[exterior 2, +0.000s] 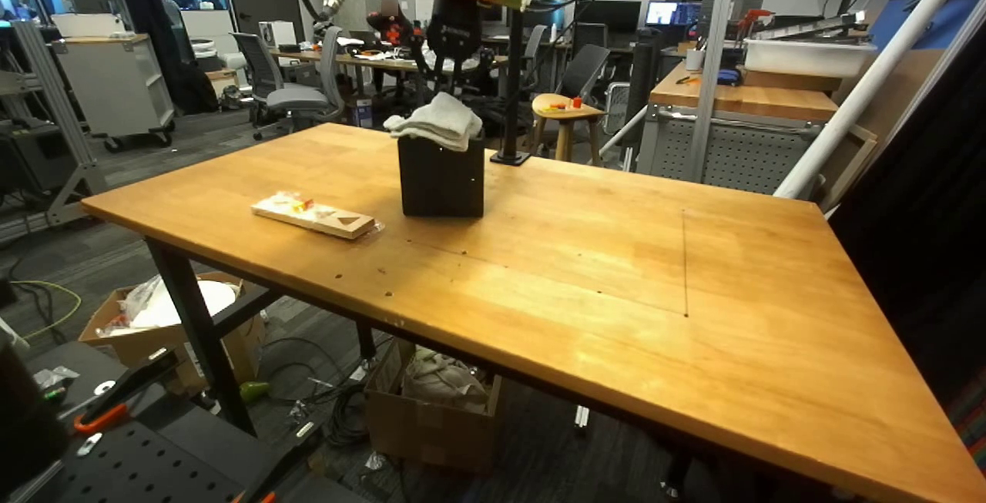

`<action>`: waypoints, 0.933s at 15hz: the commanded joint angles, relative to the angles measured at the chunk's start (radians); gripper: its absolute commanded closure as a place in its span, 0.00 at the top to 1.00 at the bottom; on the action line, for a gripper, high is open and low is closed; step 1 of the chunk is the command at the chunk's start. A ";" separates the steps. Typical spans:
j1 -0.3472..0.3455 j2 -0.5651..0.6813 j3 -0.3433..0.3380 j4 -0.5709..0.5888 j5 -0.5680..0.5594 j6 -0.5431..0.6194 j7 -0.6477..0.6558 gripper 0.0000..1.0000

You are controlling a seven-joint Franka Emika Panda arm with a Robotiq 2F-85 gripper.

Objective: Put the towel into the box.

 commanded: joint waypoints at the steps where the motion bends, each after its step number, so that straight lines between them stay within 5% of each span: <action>1: 0.046 -0.053 -0.022 0.013 -0.035 -0.030 0.047 0.54; 3: 0.060 -0.066 -0.022 0.022 -0.054 -0.040 0.065 0.64; 4: 0.065 -0.069 -0.021 0.027 -0.060 -0.043 0.072 0.47; 5: 0.070 -0.072 -0.021 0.030 -0.066 -0.044 0.076 0.73; 6: 0.074 -0.073 -0.021 0.034 -0.070 -0.044 0.083 0.69; 7: 0.079 -0.074 -0.020 0.041 -0.077 -0.045 0.087 0.38; 9: 0.087 -0.066 -0.019 0.062 -0.093 -0.052 0.090 0.42; 14: 0.096 -0.055 -0.019 0.093 -0.117 -0.076 0.090 0.04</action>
